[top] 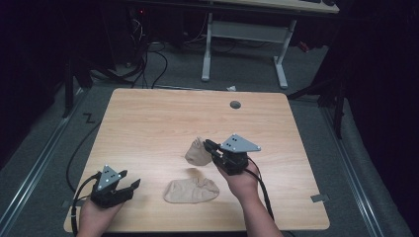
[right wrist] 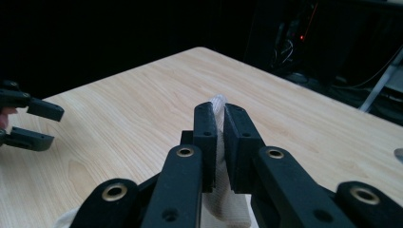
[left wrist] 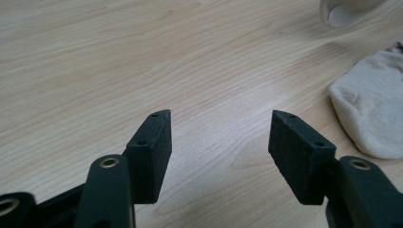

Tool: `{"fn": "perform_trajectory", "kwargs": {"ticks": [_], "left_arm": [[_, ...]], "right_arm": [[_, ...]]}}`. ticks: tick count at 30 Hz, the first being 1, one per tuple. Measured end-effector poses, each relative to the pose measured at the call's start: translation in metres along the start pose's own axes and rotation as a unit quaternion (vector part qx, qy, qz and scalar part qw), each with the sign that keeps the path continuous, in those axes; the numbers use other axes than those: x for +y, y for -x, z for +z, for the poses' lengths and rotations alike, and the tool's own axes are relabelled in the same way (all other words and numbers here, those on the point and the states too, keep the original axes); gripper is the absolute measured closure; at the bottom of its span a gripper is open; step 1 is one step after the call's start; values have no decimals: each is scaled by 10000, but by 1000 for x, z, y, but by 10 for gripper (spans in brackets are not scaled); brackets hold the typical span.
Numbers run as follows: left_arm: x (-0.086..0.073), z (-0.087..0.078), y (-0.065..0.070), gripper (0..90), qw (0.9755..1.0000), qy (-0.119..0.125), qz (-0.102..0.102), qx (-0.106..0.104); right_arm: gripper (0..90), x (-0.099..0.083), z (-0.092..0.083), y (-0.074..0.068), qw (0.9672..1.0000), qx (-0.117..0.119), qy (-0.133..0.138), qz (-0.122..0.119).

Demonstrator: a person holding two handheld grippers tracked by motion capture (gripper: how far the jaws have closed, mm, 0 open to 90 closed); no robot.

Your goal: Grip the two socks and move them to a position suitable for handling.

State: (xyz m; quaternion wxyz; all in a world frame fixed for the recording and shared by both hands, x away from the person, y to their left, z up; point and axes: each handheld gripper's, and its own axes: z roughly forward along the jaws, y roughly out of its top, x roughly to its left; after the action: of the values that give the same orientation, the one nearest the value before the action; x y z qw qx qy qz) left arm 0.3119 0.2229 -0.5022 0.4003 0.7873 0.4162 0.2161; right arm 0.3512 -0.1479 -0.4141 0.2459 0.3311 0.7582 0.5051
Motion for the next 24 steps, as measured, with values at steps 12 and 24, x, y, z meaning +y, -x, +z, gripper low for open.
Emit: {"fn": "perform_trajectory", "kwargs": {"ticks": [12, 24], "left_arm": [[-1, -1, 1, 407, 10000, -36, 33, 0], [10, 11, 6, 409, 9997, -17, 64, -218]], "right_arm": [[839, -36, 21, 37, 9955, -452, -596, 575], [835, -79, 16, 75, 9810, -912, -1292, 1125]]}}
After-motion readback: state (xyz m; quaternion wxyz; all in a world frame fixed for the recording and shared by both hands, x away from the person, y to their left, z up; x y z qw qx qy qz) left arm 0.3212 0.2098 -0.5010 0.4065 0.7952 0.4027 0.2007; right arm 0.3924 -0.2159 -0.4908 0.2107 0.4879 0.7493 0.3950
